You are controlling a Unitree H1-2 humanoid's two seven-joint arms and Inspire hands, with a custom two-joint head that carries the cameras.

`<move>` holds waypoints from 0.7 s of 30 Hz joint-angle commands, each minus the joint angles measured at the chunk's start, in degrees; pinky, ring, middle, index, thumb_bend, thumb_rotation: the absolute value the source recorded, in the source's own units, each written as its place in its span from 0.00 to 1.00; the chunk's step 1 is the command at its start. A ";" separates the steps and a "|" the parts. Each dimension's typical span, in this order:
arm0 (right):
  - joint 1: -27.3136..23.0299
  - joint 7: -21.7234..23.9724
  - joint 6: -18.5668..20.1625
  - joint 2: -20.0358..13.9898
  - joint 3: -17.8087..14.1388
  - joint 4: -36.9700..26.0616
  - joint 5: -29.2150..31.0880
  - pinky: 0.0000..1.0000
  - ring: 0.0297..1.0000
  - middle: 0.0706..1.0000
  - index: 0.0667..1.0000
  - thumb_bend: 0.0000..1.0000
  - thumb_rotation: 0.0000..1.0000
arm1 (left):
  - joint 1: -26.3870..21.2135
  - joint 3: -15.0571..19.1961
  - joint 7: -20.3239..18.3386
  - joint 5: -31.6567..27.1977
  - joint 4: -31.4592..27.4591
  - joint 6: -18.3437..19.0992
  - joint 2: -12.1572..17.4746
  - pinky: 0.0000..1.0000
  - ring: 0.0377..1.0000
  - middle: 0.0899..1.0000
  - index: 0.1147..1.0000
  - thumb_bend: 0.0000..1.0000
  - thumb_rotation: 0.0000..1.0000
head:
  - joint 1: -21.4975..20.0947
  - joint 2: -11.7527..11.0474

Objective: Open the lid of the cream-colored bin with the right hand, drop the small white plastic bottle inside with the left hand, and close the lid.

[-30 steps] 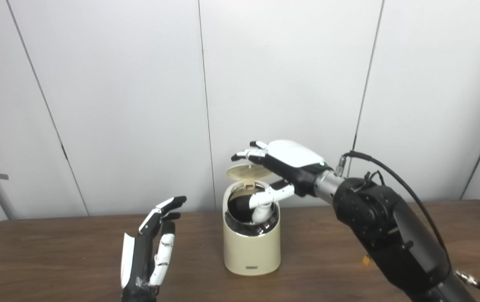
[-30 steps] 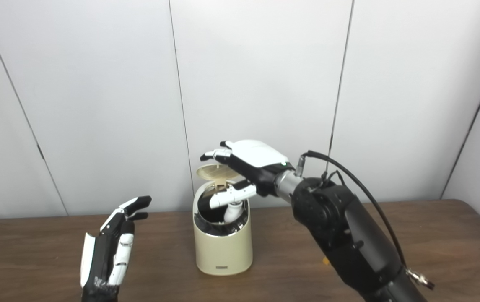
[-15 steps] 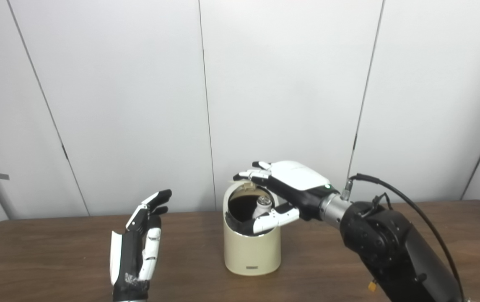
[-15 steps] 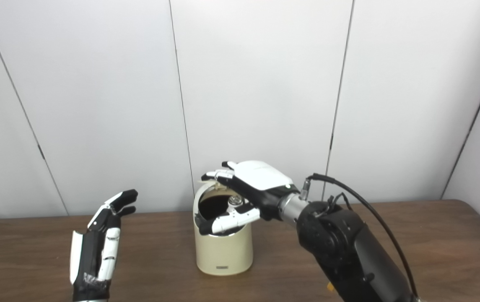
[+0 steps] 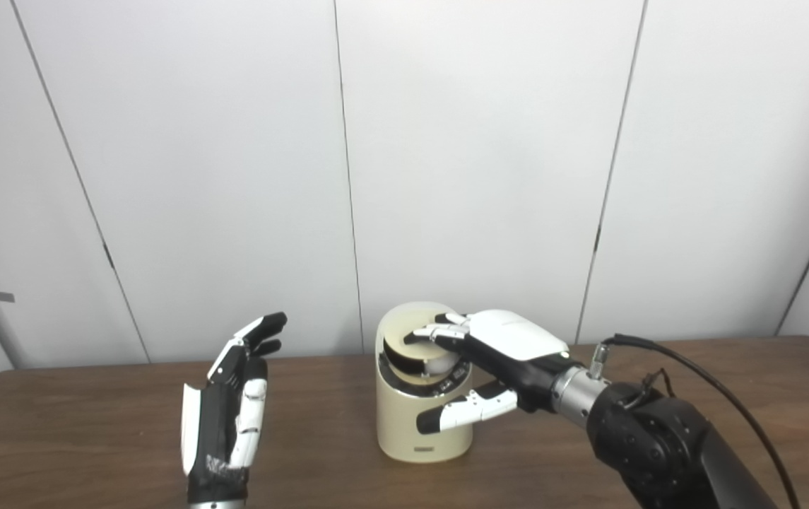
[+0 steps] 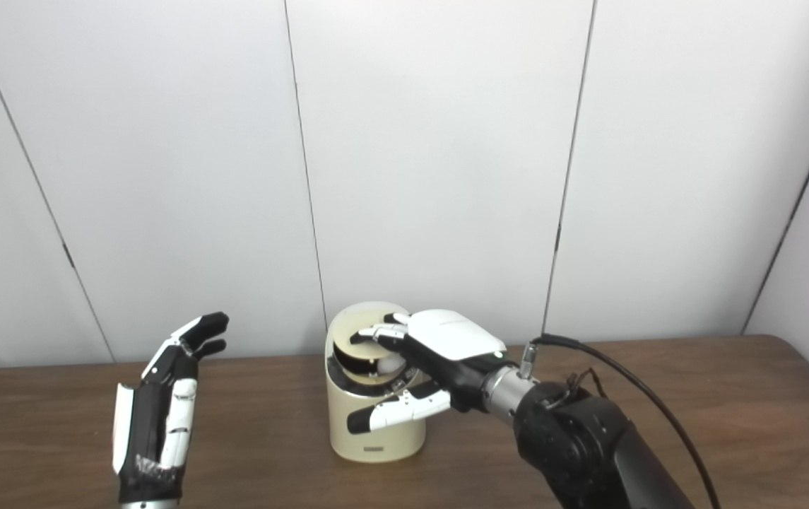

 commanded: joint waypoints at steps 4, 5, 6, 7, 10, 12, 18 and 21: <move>0.24 -0.78 0.37 -0.35 -0.45 -2.39 -0.93 0.96 0.97 0.89 0.86 0.99 1.00 | -0.93 1.60 -1.82 -0.44 -3.59 -0.99 -1.16 0.75 0.79 0.77 0.74 0.47 0.90 | 0.20 1.03; 0.61 -1.11 0.16 -0.30 -0.36 -2.18 -1.11 0.95 0.97 0.89 0.87 1.00 1.00 | -0.89 1.91 -1.99 -0.36 -3.76 -1.00 -1.41 0.75 0.79 0.76 0.74 0.47 0.90 | 0.28 1.24; 0.96 -1.41 -0.01 -0.23 -0.30 -1.97 -1.25 0.95 0.97 0.89 0.87 1.00 1.00 | -0.85 2.19 -2.23 -0.37 -3.90 -0.99 -1.62 0.75 0.79 0.76 0.73 0.47 0.91 | 0.37 1.43; 1.27 -1.67 -0.08 -0.16 -0.31 -1.83 -1.29 0.96 0.97 0.89 0.87 1.00 1.00 | -0.80 2.47 -2.52 -0.46 -4.09 -0.98 -1.86 0.75 0.79 0.76 0.73 0.46 0.91 | 0.48 1.65; 2.12 -2.88 -0.01 0.16 -0.43 -1.35 -1.65 0.98 0.99 0.89 0.87 1.00 0.99 | -0.62 3.20 -3.44 -0.48 -4.75 -0.88 -2.42 0.76 0.80 0.76 0.74 0.46 0.91 | 0.63 2.17; 2.38 -3.29 0.12 0.21 -0.32 -1.25 -2.21 1.00 0.99 0.89 0.87 1.00 0.99 | -0.49 3.67 -3.94 -0.32 -5.21 -0.79 -2.72 0.77 0.80 0.76 0.74 0.46 0.92 | 0.65 2.63; 2.87 -3.08 0.40 0.07 0.09 -1.69 -3.13 1.00 1.00 0.89 0.87 1.00 0.98 | -0.26 4.88 -5.49 0.32 -6.59 -0.34 -3.45 0.77 0.80 0.77 0.75 0.47 0.92 | 0.79 3.50; 3.04 -2.64 0.66 0.00 0.21 -2.08 -3.42 1.00 1.00 0.89 0.87 0.99 0.97 | -0.22 5.34 -5.84 1.05 -7.31 0.17 -3.78 0.78 0.80 0.77 0.75 0.47 0.94 | 0.86 3.97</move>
